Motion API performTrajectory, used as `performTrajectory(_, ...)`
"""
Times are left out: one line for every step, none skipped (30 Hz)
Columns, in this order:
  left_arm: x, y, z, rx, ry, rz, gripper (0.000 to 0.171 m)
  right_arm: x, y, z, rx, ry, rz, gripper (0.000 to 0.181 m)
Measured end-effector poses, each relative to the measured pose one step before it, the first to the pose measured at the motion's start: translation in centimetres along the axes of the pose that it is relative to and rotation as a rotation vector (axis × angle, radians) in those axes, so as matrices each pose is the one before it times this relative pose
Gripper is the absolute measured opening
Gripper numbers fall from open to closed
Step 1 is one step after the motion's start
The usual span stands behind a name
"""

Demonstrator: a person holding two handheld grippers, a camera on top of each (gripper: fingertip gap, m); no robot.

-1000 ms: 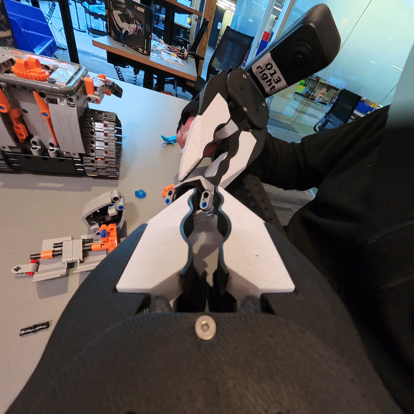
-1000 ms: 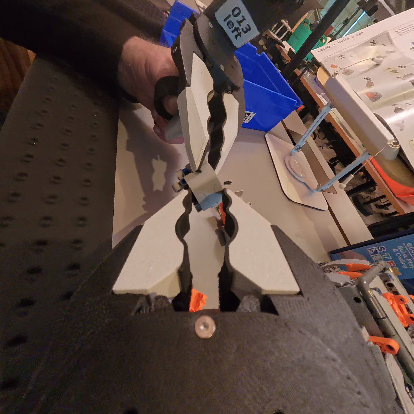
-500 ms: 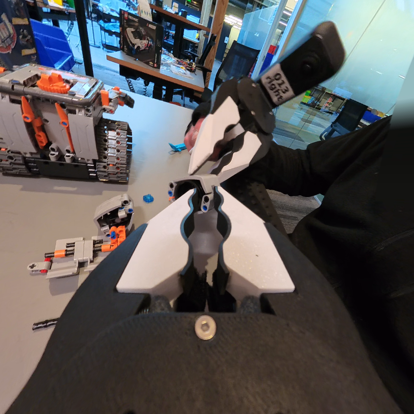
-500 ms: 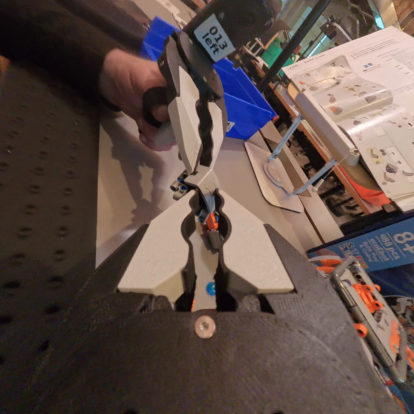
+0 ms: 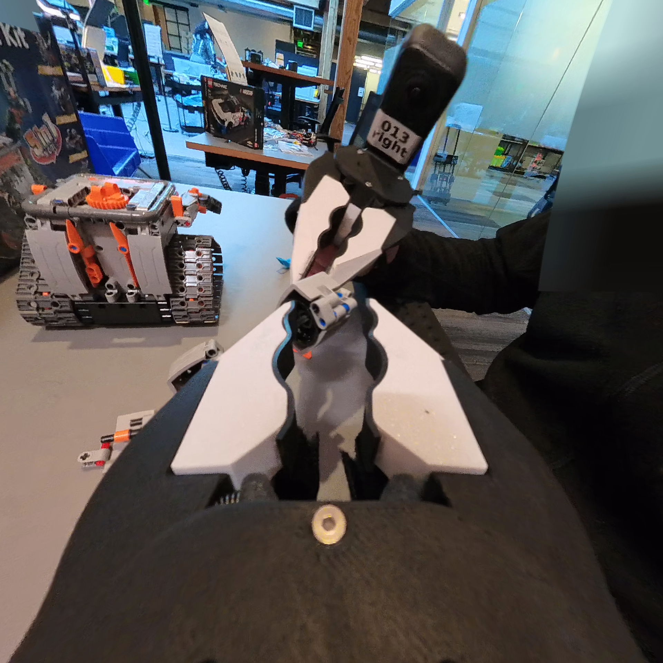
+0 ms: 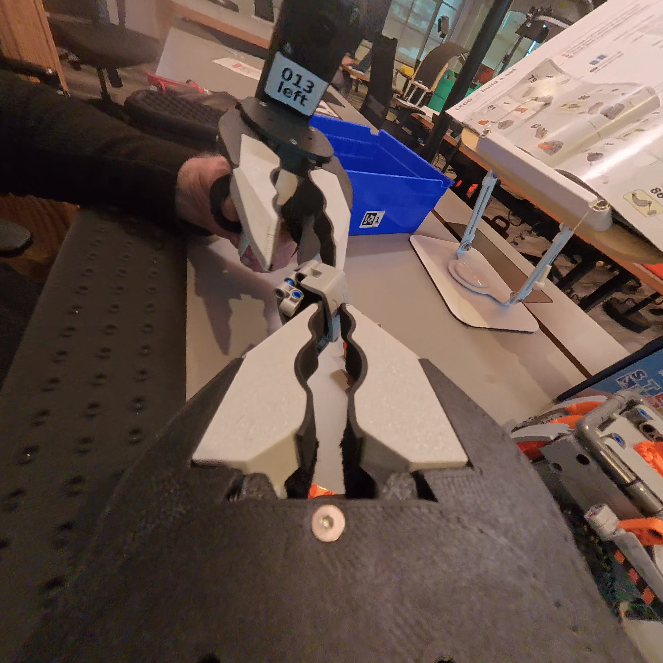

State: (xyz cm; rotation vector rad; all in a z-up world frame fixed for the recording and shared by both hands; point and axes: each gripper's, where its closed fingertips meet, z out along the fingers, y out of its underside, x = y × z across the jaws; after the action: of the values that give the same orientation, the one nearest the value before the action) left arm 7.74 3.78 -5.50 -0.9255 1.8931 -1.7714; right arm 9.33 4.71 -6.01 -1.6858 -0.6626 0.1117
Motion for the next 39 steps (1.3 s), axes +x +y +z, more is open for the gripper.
performTrajectory(0.035, -0.124, -0.058, 0.00555, -0.003, 0.01, 0.035, 0.269, -0.094, -0.113, 0.0086, 0.0063, 0.0169, 0.005)
performTrajectory(-0.251, -0.015, -0.073, -0.00139, -0.0214, 0.0145, 0.037, 0.233, -0.074, -0.091, 0.0069, 0.0075, 0.0131, 0.004)
performTrajectory(-0.279, 0.117, -0.001, -0.00921, -0.0238, 0.0148, 0.037, 0.163, -0.037, -0.04, 0.005, 0.0035, 0.0138, 0.004)
performTrajectory(-0.058, 0.206, 0.116, -0.01399, -0.0116, 0.0146, 0.038, 0.153, 0.026, 0.016, 0.0011, 0.005, 0.0116, 0.004)
performTrajectory(0.061, 0.315, 0.23, -0.02078, -0.007, 0.0164, 0.038, 0.149, 0.063, 0.041, -0.003, 0.0084, 0.0037, 0.004)
performTrajectory(-0.09, 0.432, 0.291, -0.02942, -0.0197, 0.0215, 0.039, 0.114, 0.11, 0.059, -0.0061, 0.0087, -0.0017, 0.004)
performTrajectory(-0.111, 0.367, 0.262, -0.02559, -0.0223, 0.0234, 0.042, 0.123, 0.138, 0.068, -0.0084, 0.0107, -0.0037, 0.004)
performTrajectory(-0.136, 0.132, 0.118, -0.01372, -0.0214, 0.0166, 0.043, 0.118, 0.098, 0.054, -0.0053, 0.0109, -0.0052, 0.004)
performTrajectory(-0.157, 0.014, 0.026, -0.00694, -0.0198, 0.0105, 0.042, 0.051, -0.014, 0.039, 0.0003, 0.0073, -0.0047, 0.004)
performTrajectory(-0.228, -0.003, -0.016, -0.00576, -0.0221, 0.0085, 0.04, 0.043, -0.059, 0.045, 0.0015, 0.0077, -0.0061, 0.004)
performTrajectory(-0.421, 0.121, 0.026, -0.01355, -0.0326, 0.0027, 0.043, -0.006, -0.127, 0.036, 0.0059, 0.0052, -0.0063, 0.004)
performTrajectory(-0.417, 0.394, 0.128, -0.02656, -0.0284, -0.0015, 0.046, -0.042, -0.201, 0.014, 0.0098, 0.0031, -0.0039, 0.004)
performTrajectory(-0.326, 0.423, 0.154, -0.02293, -0.0199, -0.0048, 0.047, 0.024, -0.106, 0.039, 0.0035, 0.0085, -0.007, 0.004)
performTrajectory(-0.127, 0.193, 0.079, -0.00697, -0.0082, -0.0009, 0.047, 0.064, 0.0, 0.051, -0.0024, 0.0108, -0.0112, 0.004)
performTrajectory(-0.005, -0.016, 0.021, 0.00249, -0.0011, 0.0006, 0.047, -0.012, 0.012, 0.059, -0.0026, 0.007, -0.0112, 0.004)
performTrajectory(0.128, -0.091, 0.027, 0.00383, 0.0034, 0.0043, 0.046, -0.049, -0.03, 0.053, 0.0, 0.0049, -0.0097, 0.004)
performTrajectory(0.101, -0.052, 0.044, -0.00051, -0.0025, 0.01, 0.044, -0.062, -0.028, 0.072, -0.0011, 0.0053, -0.0097, 0.004)
performTrajectory(0.011, 0.019, 0.065, -0.00607, -0.0108, 0.0145, 0.041, -0.066, -0.002, 0.067, -0.0033, 0.0056, -0.0126, 0.004)
performTrajectory(-0.037, 0.062, 0.06, -0.00812, -0.0128, 0.0137, 0.039, -0.094, -0.037, 0.077, -0.0023, 0.0043, -0.0133, 0.004)
performTrajectory(0.055, 0.046, 0.053, -0.00463, -0.0042, 0.0116, 0.036, -0.153, -0.042, 0.077, -0.0018, 0.0007, -0.0107, 0.004)
performTrajectory(0.043, 0.007, -0.004, -0.00094, -0.002, 0.0098, 0.033, -0.097, -0.001, 0.092, -0.0032, 0.003, -0.0111, 0.004)
performTrajectory(-0.104, 0.001, -0.064, -0.00198, -0.0119, 0.0141, 0.032, -0.003, -0.003, 0.045, -0.0026, 0.0065, -0.0106, 0.003)
performTrajectory(-0.098, -0.055, -0.08, 0.00098, -0.0128, 0.0153, 0.032, 0.047, -0.027, -0.008, 0.0001, 0.0042, -0.0036, 0.004)
performTrajectory(-0.093, -0.091, -0.051, 0.00171, -0.0116, 0.0102, 0.031, 0.077, -0.028, -0.037, 0.0017, 0.0032, 0.0017, 0.004)
performTrajectory(-0.134, -0.071, -0.052, 0.00148, -0.0122, 0.0085, 0.031, 0.076, 0.009, -0.024, 0.0, 0.0043, -0.0008, 0.003)
performTrajectory(-0.069, -0.028, -0.035, -0.00127, -0.0087, 0.0088, 0.031, 0.02, 0.002, -0.01, -0.0006, 0.0029, -0.0035, 0.003)
performTrajectory(0.018, 0.009, -0.018, -0.0037, -0.0056, 0.0135, 0.03, -0.041, -0.016, -0.009, 0.0003, -0.0003, -0.0029, 0.003)
performTrajectory(0.031, 0.036, 0.016, -0.00592, -0.0078, 0.017, 0.03, -0.036, -0.016, -0.008, 0.0003, -0.0012, -0.002, 0.003)
performTrajectory(-0.034, -0.008, -0.014, -0.0049, -0.0141, 0.0214, 0.029, -0.007, -0.018, -0.026, 0.0011, -0.0012, -0.0012, 0.003)
performTrajectory(-0.033, -0.02, -0.039, -0.00573, -0.013, 0.0232, 0.029, -0.027, -0.035, -0.024, 0.002, -0.0028, 0.0002, 0.004)
performTrajectory(0.006, -0.014, -0.017, -0.00528, -0.0089, 0.0186, 0.029, -0.04, -0.021, -0.041, 0.0013, -0.0044, -0.0004, 0.004)
performTrajectory(0.037, 0.022, -0.007, -0.00605, -0.0049, 0.0159, 0.029, -0.059, 0.019, -0.032, -0.0001, -0.0061, 0.0, 0.004)
performTrajectory(0.056, 0.01, -0.002, -0.00356, -0.0021, 0.0144, 0.028, -0.068, -0.006, -0.051, 0.0008, -0.0071, 0.0006, 0.004)
performTrajectory(0.088, -0.024, -0.023, -0.00188, 0.0015, 0.0117, 0.028, -0.082, -0.004, -0.054, 0.0013, -0.0087, 0.0018, 0.004)
performTrajectory(0.072, 0.014, 0.001, -0.00327, 0.0017, 0.01, 0.028, -0.081, 0.036, -0.043, -0.0005, -0.0112, 0.0071, 0.004)
performTrajectory(0.078, 0.086, 0.035, -0.00657, 0.0014, 0.0071, 0.028, -0.064, 0.104, -0.018, -0.0033, -0.0127, 0.012, 0.004)
performTrajectory(0.115, 0.111, 0.053, -0.00816, 0.0039, 0.0052, 0.028, -0.083, 0.116, -0.015, -0.0047, -0.0112, 0.0089, 0.004)
performTrajectory(0.113, 0.057, 0.04, -0.00565, 0.0044, 0.0052, 0.028, -0.072, 0.073, -0.037, -0.0035, -0.0077, 0.0026, 0.004)
performTrajectory(0.073, 0.03, 0.021, -0.00369, 0.0019, 0.0064, 0.027, -0.055, 0.055, -0.018, -0.0026, -0.0061, 0.0029, 0.004)
